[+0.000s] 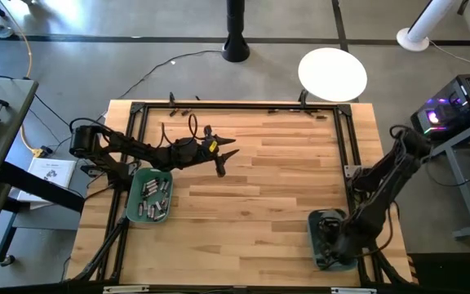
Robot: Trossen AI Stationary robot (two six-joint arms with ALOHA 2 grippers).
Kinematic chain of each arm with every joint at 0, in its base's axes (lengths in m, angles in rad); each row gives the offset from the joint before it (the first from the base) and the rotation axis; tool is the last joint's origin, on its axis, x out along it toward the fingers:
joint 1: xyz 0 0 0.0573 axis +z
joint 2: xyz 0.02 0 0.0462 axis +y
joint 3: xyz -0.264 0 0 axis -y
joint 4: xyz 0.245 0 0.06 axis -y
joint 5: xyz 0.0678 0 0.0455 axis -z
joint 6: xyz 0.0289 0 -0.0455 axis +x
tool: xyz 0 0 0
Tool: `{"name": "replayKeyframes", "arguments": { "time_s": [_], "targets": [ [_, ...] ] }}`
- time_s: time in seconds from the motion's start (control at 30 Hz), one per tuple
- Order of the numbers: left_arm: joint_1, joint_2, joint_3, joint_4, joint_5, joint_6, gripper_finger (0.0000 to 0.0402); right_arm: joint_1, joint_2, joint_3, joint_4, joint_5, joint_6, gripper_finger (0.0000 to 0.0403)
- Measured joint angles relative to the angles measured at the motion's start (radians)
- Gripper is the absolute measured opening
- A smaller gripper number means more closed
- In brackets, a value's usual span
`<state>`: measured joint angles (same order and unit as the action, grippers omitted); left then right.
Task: Sort batteries
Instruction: Put the black battery into the blue bin
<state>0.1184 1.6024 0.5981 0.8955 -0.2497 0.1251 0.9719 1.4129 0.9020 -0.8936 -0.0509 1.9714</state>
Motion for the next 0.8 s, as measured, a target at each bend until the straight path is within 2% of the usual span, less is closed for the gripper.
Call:
{"name": "replayKeyframes", "arguments": {
  "time_s": [0.47, 0.8],
  "targets": [
    [-0.001, 0.000, 0.000, 0.000, 0.000, -0.020, 0.0167, -0.071, 0.146, 0.000, 0.046, -0.005, -0.197, 0.0024],
    [-0.001, 0.000, 0.000, 0.000, 0.000, -0.020, 0.0167, -0.076, 0.191, 0.000, 0.046, -0.011, -0.218, 0.0025]
  ]
}}
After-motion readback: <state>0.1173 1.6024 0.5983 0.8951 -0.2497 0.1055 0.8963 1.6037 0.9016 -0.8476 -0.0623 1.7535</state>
